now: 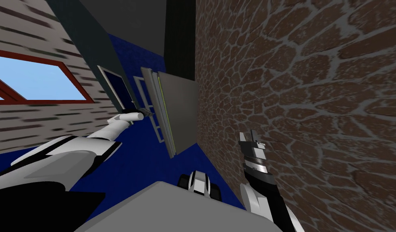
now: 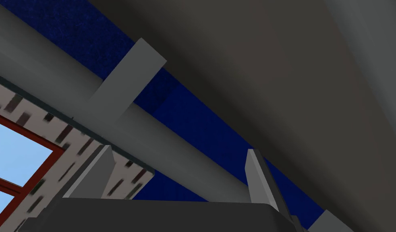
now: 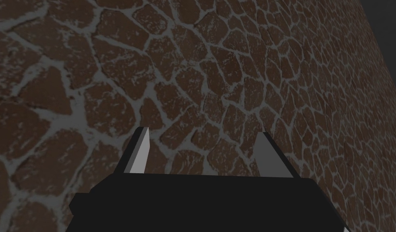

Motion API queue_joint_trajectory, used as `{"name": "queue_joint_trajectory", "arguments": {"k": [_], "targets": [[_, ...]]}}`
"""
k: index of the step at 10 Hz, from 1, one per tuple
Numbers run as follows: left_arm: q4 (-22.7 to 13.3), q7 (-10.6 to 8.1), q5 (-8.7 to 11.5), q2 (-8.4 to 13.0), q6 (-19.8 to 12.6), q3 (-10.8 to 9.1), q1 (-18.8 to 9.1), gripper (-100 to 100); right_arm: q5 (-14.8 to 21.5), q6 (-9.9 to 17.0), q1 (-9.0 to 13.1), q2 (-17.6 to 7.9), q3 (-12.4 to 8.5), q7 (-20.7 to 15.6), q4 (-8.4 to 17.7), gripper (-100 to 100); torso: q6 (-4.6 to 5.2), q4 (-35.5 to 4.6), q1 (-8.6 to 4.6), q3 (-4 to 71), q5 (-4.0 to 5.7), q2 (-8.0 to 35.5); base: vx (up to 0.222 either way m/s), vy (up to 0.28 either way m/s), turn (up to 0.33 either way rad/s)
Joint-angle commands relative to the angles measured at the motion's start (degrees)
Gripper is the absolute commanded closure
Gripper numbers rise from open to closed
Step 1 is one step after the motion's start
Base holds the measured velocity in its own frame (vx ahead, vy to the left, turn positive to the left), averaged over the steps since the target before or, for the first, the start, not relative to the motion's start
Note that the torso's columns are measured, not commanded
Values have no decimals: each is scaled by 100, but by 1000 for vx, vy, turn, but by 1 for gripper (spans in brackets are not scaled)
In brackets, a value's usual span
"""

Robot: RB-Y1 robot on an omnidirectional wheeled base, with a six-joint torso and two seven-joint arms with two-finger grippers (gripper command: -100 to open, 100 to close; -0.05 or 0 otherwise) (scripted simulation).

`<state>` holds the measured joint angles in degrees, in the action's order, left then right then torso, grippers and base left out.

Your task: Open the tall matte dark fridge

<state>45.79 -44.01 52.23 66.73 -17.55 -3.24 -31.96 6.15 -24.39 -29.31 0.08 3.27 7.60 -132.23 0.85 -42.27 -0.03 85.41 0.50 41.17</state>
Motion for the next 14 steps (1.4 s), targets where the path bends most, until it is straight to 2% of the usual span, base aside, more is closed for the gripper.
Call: {"name": "queue_joint_trajectory", "arguments": {"k": [1, 2, 3, 5, 6, 7, 8, 9, 10, 11, 14], "targets": [[117, -166, -124, 89, -20, -166, 8, -100, 0, 0, 0, 0, 0, 0, 0, 0, 4, 0, 2, -2, -2, 3, 31, -26, 19], [117, -166, -124, 89, -20, -166, 8, -100, 0, 0, 0, 0, 0, 0, 0, 0, 11, -2, 17, -3, 1, 10, 0, 0, 0], [-73, -236, -42, 267, -122, -197, -81, -100, 0, 0, 1, -1, -1, 0, 0, 0, 13, -3, 23, -4, 3, 14, 23, -38, -33], [-191, -284, 15, 406, -189, -216, -140, -100, 0, 0, 0, 0, 0, 0, 0, 0, 13, -7, -24, 0, 25, 7, 59, -56, -10], [-191, -284, 15, 406, -189, -216, -140, -100, 0, 0, 0, 0, 0, 0, 0, 0, 5, 7, -28, -9, 4, 14, 52, -14, -13], [-321, -164, 65, 392, -200, -144, -194, -100, 0, 0, 0, -1, 0, 0, 0, 0, -11, 13, -15, -26, -17, 37, 14, 0, 4], [-325, -236, 27, 410, -209, -165, -184, -100, 0, 0, 0, -1, 0, 0, -1, 0, -52, 8, 0, -57, -40, 77, 73, 54, -13], [-309, -223, 35, 394, -211, -157, -186, -100, 0, 0, 0, -1, -1, 0, 0, 0, -83, 1, 31, -72, -54, 92, 51, 29, -20], [-306, -226, 36, 392, -214, -157, -189, 100, 0, 0, 0, -1, -1, 0, 0, 0, -93, -3, 32, -86, -61, 116, 11, -3, 0], [-161, -214, 115, 358, -259, -119, -204, 100, 0, 0, 1, -1, -1, 0, 0, 0, -89, 0, 19, -91, -55, 123, -85, 143, -51], [-19, -188, 182, 330, -299, -72, -211, 100, 0, 1, 3, -3, -3, 0, 1, 0, -77, -8, 56, -71, -44, 101, -142, 222, -59]]}}
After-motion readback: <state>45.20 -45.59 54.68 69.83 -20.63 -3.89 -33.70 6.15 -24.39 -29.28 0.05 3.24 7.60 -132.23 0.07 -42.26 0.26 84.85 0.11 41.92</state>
